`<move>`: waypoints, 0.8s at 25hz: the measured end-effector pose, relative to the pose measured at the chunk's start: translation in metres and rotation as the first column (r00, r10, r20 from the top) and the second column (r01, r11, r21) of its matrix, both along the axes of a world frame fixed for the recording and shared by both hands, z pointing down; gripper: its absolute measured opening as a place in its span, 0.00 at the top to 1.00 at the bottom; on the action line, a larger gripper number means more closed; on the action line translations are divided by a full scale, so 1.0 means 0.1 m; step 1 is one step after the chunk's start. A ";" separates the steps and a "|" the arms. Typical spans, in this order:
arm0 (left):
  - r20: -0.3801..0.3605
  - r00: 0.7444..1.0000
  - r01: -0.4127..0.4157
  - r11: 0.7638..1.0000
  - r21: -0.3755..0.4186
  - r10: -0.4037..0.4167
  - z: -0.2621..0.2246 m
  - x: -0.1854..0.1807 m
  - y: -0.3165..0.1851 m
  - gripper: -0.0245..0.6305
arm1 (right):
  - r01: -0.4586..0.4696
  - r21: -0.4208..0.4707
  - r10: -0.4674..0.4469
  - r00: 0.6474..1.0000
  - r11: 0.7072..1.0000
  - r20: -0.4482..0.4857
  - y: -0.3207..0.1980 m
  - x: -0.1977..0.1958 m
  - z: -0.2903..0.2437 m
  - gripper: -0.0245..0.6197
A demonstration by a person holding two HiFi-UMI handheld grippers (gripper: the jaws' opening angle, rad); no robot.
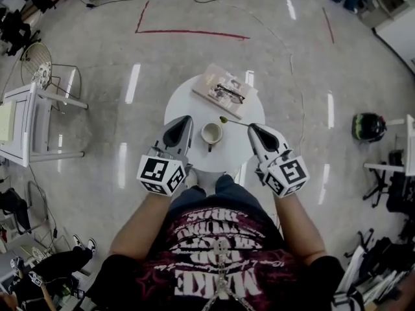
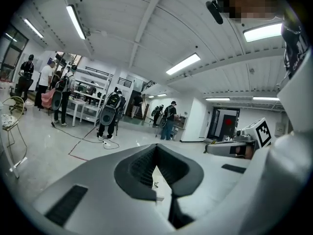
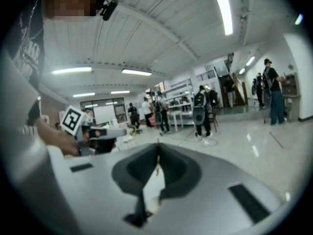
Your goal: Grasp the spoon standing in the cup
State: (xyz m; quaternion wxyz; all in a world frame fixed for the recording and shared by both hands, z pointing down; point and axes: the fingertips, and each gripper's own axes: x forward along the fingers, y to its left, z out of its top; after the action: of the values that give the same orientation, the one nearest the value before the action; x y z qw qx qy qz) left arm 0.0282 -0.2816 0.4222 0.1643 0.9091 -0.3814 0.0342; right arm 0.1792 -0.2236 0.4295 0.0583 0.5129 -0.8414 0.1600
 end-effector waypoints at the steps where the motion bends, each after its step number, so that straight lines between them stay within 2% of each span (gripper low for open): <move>1: -0.005 1.000 -0.002 1.000 0.007 0.002 -0.05 0.02 0.01 0.93 | -0.002 0.010 0.002 1.000 1.000 -0.006 0.02 0.02 -0.06 0.91; 9: -0.023 0.999 -0.033 0.998 0.062 0.035 -0.33 0.09 0.03 0.93 | -0.027 0.070 0.027 1.000 0.997 0.000 0.08 0.04 -0.39 0.91; 20: -0.033 0.998 -0.049 0.997 0.055 0.051 -0.36 0.07 0.10 0.93 | -0.042 0.071 0.042 0.999 0.997 -0.001 0.17 0.04 -0.47 0.91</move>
State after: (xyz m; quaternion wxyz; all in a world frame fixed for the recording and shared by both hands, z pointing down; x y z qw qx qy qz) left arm 0.0351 -0.2720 0.3857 0.1455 0.9229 -0.3563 0.0123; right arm 0.1834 -0.2070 0.3823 0.0379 0.5325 -0.8355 0.1304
